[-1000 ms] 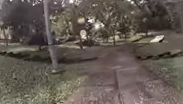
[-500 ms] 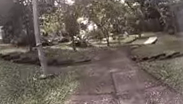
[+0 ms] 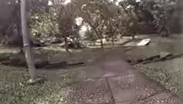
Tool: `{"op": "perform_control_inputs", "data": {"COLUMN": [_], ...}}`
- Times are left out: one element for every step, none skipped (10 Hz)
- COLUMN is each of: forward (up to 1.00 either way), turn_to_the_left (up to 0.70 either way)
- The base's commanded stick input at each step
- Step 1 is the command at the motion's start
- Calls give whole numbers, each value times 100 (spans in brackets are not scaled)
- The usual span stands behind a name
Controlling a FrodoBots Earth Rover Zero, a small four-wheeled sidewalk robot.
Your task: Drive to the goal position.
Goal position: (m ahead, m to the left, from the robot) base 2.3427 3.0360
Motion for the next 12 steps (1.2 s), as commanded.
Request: {"op": "perform_control_inputs", "data": {"forward": [50, 50, 50, 50, 50, 50, 50, 50, 50, 50, 50, 50], "turn_to_the_left": [-29, -26, 0, 0, 0, 0, 0, 0, 0, -26, -41, -1]}}
